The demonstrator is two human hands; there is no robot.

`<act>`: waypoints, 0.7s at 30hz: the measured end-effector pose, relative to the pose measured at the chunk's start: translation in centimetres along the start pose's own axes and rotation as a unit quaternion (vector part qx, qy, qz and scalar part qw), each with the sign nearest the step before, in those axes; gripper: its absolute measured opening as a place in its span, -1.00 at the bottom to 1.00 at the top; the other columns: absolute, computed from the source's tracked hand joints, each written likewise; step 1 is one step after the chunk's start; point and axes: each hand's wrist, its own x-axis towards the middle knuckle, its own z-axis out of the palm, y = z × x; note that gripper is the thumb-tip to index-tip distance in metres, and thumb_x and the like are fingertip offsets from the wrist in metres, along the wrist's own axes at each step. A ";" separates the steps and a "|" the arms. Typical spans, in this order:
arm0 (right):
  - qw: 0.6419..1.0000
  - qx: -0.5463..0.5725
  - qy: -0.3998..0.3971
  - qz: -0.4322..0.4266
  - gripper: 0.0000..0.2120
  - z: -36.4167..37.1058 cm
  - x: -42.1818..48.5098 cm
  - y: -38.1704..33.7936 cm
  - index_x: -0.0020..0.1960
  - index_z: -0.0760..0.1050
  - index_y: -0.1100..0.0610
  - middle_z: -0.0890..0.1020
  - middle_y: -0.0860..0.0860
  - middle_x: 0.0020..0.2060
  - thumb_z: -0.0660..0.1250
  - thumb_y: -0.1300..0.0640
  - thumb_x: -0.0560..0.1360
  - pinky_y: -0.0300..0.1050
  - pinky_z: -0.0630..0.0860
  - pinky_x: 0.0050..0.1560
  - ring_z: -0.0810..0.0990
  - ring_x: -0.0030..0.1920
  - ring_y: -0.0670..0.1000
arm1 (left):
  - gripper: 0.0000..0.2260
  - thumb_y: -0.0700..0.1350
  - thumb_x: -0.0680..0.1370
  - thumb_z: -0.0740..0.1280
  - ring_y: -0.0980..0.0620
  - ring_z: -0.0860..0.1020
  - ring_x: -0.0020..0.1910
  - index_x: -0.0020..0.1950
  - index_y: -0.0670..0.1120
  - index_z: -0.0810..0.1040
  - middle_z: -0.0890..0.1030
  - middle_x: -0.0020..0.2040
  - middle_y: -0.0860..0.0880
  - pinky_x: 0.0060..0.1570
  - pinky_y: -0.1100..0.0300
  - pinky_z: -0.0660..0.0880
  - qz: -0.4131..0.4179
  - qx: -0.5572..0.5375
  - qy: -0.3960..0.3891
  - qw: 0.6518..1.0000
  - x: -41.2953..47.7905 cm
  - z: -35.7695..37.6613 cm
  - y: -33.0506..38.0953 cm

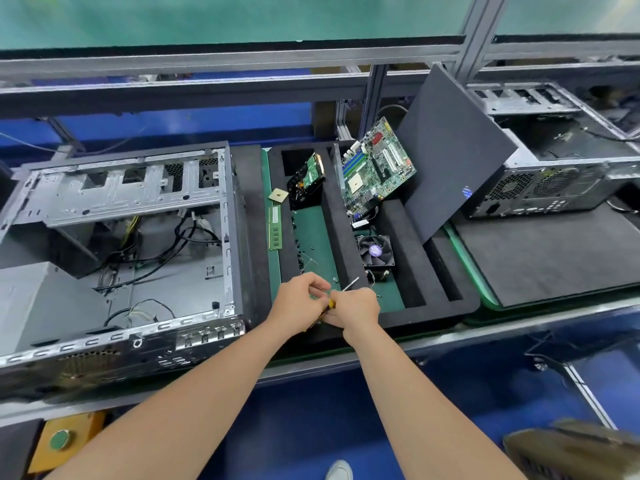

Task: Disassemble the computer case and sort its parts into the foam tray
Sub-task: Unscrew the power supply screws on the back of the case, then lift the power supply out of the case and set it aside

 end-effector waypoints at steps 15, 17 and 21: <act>0.962 -0.199 0.088 -0.167 -0.68 -2.3 -2.1 -1.1 -0.28 0.49 0.25 0.69 0.20 -0.38 0.25 0.13 0.60 0.06 0.70 -0.35 0.68 -0.52 0.08 | -0.77 -0.15 0.54 0.46 0.14 0.60 -0.04 0.17 0.01 0.58 0.65 0.01 0.08 -0.19 0.40 0.42 -0.006 -0.006 -0.022 1.000 -0.9 0.0 -0.2; 0.956 -0.198 0.100 -0.191 -0.69 -2.2 -2.4 -1.4 -0.31 0.45 0.22 0.68 0.24 -0.36 0.23 0.15 0.58 0.12 0.70 -0.29 0.70 -0.44 0.14 | -0.77 -0.19 0.57 0.38 0.08 0.58 0.08 0.22 -0.02 0.57 0.62 0.10 0.06 -0.08 0.37 0.42 0.002 0.009 -0.014 1.000 -1.1 -0.2 0.2; 0.945 -0.187 0.104 -0.247 -0.67 -1.7 -3.3 -2.8 -0.34 0.38 0.22 0.62 0.27 -0.38 0.22 0.16 0.59 0.12 0.67 -0.30 0.71 -0.30 0.27 | -0.72 -0.20 0.63 0.29 0.08 0.51 0.17 0.34 -0.07 0.52 0.56 0.29 -0.01 0.18 0.21 0.43 0.027 0.008 0.038 0.999 -1.3 -1.7 2.6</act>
